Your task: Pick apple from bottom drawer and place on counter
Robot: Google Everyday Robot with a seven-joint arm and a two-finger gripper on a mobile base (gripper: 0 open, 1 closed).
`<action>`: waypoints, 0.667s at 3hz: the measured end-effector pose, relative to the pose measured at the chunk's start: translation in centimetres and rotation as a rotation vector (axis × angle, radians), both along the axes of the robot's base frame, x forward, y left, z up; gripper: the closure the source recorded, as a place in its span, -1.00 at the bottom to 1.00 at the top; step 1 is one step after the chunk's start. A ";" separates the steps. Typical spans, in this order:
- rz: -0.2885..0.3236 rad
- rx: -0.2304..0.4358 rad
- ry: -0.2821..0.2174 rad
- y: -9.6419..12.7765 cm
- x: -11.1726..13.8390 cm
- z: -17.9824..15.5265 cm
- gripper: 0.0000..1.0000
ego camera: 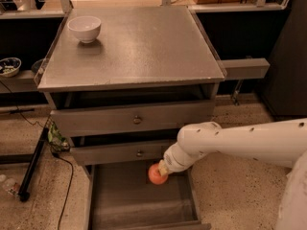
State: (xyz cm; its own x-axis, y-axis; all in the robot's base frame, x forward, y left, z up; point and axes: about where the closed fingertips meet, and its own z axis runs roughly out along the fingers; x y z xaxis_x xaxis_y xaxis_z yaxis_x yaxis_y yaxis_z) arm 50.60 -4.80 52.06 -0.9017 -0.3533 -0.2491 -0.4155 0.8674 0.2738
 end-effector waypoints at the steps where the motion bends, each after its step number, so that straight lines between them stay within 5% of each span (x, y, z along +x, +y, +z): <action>1: -0.044 -0.045 -0.064 -2.4 1.9 4.1 1.00; 2: -0.078 -0.075 -0.111 -4.0 3.4 7.3 1.00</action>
Offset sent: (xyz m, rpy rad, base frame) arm 0.0511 -0.0615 0.1125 -0.1098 -0.1680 -0.1183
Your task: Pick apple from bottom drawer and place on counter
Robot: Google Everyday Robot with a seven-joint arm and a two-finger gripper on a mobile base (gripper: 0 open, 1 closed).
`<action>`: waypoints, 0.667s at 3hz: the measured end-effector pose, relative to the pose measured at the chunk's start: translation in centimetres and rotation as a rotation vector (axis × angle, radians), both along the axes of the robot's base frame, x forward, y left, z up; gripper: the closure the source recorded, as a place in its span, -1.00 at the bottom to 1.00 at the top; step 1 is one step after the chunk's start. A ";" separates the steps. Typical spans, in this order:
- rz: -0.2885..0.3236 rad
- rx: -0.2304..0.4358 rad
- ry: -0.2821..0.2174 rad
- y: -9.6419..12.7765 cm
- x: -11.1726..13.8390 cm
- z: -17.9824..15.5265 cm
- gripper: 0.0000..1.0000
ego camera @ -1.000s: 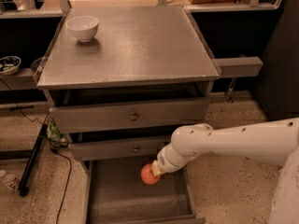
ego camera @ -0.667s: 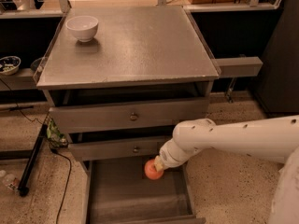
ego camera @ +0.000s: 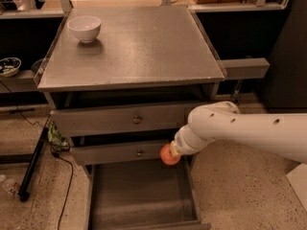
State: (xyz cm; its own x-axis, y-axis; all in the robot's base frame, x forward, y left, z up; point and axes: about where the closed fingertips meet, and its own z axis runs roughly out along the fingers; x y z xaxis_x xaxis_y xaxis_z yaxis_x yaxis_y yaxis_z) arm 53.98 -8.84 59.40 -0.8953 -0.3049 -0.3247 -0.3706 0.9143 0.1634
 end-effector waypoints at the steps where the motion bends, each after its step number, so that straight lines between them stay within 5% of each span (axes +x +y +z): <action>1: -0.055 0.000 -0.066 -1.6 1.8 4.1 1.00; 2: -0.056 -0.008 -0.073 -2.1 1.6 4.8 1.00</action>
Offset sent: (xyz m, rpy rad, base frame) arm 0.0156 -0.0145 0.0356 -0.0004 -0.0566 -0.0495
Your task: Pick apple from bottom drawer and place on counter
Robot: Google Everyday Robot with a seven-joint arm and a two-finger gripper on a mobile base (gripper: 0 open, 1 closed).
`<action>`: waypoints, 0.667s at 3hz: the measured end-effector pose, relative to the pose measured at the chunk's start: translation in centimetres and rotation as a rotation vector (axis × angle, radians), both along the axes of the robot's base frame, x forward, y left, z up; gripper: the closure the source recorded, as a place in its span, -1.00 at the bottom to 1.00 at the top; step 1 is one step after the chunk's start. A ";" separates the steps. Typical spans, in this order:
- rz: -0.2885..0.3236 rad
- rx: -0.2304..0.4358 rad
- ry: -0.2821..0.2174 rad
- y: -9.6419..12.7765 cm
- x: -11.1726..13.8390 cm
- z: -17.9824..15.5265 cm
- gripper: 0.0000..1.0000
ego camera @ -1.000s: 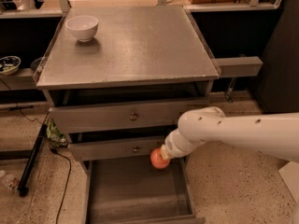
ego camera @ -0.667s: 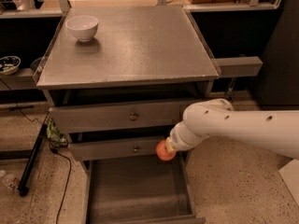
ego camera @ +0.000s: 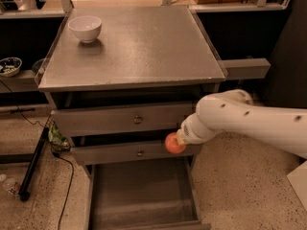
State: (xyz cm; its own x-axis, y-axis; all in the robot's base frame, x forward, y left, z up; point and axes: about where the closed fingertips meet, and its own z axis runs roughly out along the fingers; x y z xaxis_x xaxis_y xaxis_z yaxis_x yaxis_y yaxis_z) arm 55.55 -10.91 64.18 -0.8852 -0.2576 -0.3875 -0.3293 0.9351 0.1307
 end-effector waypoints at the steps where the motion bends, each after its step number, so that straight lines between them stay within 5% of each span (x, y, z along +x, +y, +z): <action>1: -0.043 -0.047 -0.060 -4.4 -2.2 5.6 1.00; 2: -0.044 -0.047 -0.060 -4.4 -2.2 5.6 1.00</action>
Offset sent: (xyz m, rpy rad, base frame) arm -0.0398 -0.0755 0.0855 -0.0781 -0.0875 -0.0827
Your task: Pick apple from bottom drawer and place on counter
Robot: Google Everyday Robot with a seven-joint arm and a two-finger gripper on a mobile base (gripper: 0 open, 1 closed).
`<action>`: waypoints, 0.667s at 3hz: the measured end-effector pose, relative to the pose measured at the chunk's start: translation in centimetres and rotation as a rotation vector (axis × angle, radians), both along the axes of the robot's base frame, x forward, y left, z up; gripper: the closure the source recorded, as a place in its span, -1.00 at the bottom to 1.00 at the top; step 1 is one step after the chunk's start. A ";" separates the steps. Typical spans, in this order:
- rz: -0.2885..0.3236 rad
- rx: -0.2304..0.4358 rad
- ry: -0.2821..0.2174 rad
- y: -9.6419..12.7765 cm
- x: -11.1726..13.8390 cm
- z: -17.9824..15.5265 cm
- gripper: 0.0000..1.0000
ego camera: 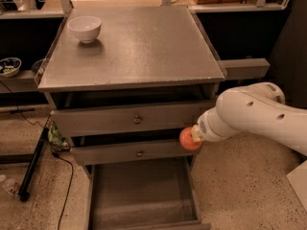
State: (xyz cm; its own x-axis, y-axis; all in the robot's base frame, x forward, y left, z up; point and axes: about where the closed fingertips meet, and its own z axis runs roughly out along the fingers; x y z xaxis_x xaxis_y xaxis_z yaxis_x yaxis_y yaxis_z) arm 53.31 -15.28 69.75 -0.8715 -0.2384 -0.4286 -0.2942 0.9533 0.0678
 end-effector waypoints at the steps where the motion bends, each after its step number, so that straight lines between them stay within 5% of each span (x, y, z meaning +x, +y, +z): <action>1: -0.017 -0.006 -0.027 -0.7 1.3 1.9 1.00; 2: -0.019 -0.022 -0.066 -1.1 2.9 5.2 1.00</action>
Offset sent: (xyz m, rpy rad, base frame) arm 0.0527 -0.0159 0.0959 -0.0419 -0.1165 -0.0197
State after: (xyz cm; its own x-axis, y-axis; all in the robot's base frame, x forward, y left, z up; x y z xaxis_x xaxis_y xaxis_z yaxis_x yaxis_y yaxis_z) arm 56.18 -16.39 74.90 -0.8458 -0.2323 -0.4803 -0.2796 0.9597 0.0283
